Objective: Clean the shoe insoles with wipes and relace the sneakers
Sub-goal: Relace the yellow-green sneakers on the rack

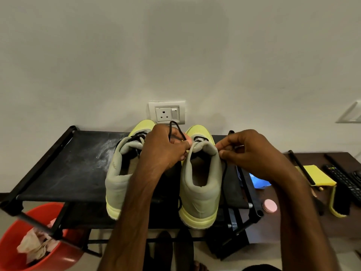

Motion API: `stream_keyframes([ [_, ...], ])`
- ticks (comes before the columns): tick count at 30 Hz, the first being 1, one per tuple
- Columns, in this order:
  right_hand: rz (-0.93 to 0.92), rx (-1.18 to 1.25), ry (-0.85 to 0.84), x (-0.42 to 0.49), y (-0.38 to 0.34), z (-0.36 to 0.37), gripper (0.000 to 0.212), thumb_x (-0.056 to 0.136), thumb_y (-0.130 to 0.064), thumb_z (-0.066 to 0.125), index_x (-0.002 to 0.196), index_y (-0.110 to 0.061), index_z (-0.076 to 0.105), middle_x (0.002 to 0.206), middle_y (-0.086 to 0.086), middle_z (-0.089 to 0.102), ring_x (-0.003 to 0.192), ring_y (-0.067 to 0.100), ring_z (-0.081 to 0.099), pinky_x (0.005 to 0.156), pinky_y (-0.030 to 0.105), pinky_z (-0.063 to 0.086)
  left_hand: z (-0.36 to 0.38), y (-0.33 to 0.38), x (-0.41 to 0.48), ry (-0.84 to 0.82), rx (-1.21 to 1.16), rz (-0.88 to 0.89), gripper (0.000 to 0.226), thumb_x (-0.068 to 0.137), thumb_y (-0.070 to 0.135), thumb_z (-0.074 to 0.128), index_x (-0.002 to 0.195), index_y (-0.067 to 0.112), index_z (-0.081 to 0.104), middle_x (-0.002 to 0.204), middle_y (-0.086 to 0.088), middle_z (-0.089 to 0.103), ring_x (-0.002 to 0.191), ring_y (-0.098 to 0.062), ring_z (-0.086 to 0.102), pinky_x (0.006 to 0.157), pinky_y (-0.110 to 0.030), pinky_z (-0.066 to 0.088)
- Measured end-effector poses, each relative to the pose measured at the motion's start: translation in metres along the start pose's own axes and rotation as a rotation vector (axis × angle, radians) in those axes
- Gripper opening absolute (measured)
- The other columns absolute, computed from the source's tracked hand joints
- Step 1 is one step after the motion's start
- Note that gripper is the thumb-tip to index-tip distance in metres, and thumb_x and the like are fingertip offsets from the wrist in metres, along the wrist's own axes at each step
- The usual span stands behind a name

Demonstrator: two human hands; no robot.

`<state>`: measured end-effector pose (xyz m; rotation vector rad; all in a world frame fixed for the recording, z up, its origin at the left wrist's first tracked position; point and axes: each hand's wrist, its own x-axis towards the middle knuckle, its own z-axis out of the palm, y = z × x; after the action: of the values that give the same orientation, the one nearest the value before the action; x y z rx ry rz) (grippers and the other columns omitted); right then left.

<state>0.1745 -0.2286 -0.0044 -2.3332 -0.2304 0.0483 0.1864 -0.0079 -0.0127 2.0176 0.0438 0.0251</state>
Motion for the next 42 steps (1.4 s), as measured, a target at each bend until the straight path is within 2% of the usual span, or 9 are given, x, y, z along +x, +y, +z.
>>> stream_keyframes([
  [6, 0.007, -0.034, 0.040, 0.004, 0.005, 0.008, 0.010, 0.093, -0.021, 0.071, 0.089, -0.017, 0.080, 0.076, 0.003, 0.074, 0.076, 0.021, 0.069, 0.075, 0.036, 0.057, 0.004, -0.007, -0.002, -0.021, 0.012, 0.021, 0.011, 0.091, 0.030, 0.075, 0.081, 0.026, 0.077, 0.069, 0.006, 0.075, 0.065, -0.015, 0.074, 0.080, -0.040, 0.062],
  [13, 0.032, 0.071, 0.162, -0.004, -0.002, 0.010, 0.027, 0.093, -0.034, 0.071, 0.074, -0.014, 0.075, 0.062, 0.009, 0.060, 0.053, 0.006, 0.044, 0.053, 0.016, 0.038, 0.008, -0.012, -0.013, 0.115, 0.008, 0.029, 0.015, 0.088, 0.036, 0.076, 0.078, 0.025, 0.076, 0.067, 0.008, 0.074, 0.067, -0.012, 0.073, 0.077, -0.041, 0.062],
  [17, 0.106, 0.060, 0.212, -0.014, -0.025, 0.007, 0.039, 0.098, -0.030, 0.065, 0.060, -0.021, 0.064, 0.053, 0.003, 0.052, 0.047, 0.007, 0.041, 0.048, 0.014, 0.035, -0.009, 0.005, -0.015, 0.062, -0.032, 0.021, 0.015, 0.089, 0.019, 0.074, 0.074, 0.019, 0.075, 0.065, 0.002, 0.074, 0.061, -0.016, 0.073, 0.075, -0.044, 0.063],
  [19, 0.145, 0.009, 0.231, -0.011, -0.034, 0.002, 0.038, 0.098, -0.026, 0.062, 0.062, -0.015, 0.068, 0.051, -0.002, 0.053, 0.050, 0.010, 0.047, 0.049, 0.017, 0.034, -0.016, 0.011, -0.013, 0.056, 0.055, 0.062, 0.020, 0.088, 0.020, 0.074, 0.068, 0.019, 0.075, 0.059, 0.001, 0.072, 0.055, -0.015, 0.071, 0.072, -0.041, 0.063],
  [22, 0.171, -0.022, 0.249, -0.007, -0.052, -0.009, 0.037, 0.096, -0.030, 0.061, 0.077, -0.001, 0.074, 0.067, 0.014, 0.067, 0.071, 0.027, 0.066, 0.066, 0.034, 0.048, -0.028, 0.027, -0.015, 0.103, 0.138, 0.086, 0.022, 0.083, 0.021, 0.074, 0.061, 0.017, 0.075, 0.051, 0.002, 0.068, 0.051, -0.010, 0.068, 0.069, -0.036, 0.062],
  [29, 0.259, -0.192, 0.224, -0.003, -0.077, -0.023, 0.037, 0.094, -0.034, 0.060, 0.067, -0.009, 0.056, 0.060, 0.004, 0.045, 0.069, 0.030, 0.049, 0.055, 0.030, 0.035, -0.030, 0.060, -0.017, 0.115, 0.226, 0.027, 0.033, 0.076, 0.018, 0.074, 0.049, 0.009, 0.057, 0.046, 0.002, 0.061, 0.050, -0.015, 0.063, 0.051, -0.028, 0.053],
  [33, 0.318, 0.023, 0.154, -0.011, -0.065, -0.011, 0.040, 0.099, -0.027, 0.052, 0.070, -0.004, 0.067, 0.069, 0.012, 0.071, 0.068, 0.032, 0.069, 0.069, 0.033, 0.054, -0.016, 0.046, -0.018, 0.067, 0.245, 0.003, 0.019, 0.080, 0.015, 0.069, 0.066, 0.002, 0.071, 0.055, -0.002, 0.069, 0.057, -0.019, 0.071, 0.064, -0.040, 0.062],
  [38, 0.324, 0.318, 0.249, -0.014, -0.051, 0.007, 0.035, 0.104, -0.021, 0.047, 0.082, -0.001, 0.065, 0.076, 0.014, 0.071, 0.050, 0.024, 0.064, 0.051, 0.029, 0.056, -0.003, 0.028, -0.012, 0.089, 0.205, 0.058, 0.024, 0.086, 0.015, 0.066, 0.063, 0.010, 0.074, 0.053, -0.001, 0.068, 0.054, -0.018, 0.069, 0.064, -0.040, 0.061],
  [42, 0.321, 0.417, 0.288, -0.015, -0.038, 0.014, 0.031, 0.105, -0.019, 0.048, 0.088, -0.003, 0.068, 0.075, 0.010, 0.071, 0.057, 0.020, 0.065, 0.055, 0.034, 0.059, 0.001, 0.014, -0.005, 0.107, 0.180, 0.079, 0.024, 0.086, 0.018, 0.068, 0.062, 0.015, 0.072, 0.055, 0.001, 0.069, 0.054, -0.017, 0.069, 0.064, -0.042, 0.062],
])
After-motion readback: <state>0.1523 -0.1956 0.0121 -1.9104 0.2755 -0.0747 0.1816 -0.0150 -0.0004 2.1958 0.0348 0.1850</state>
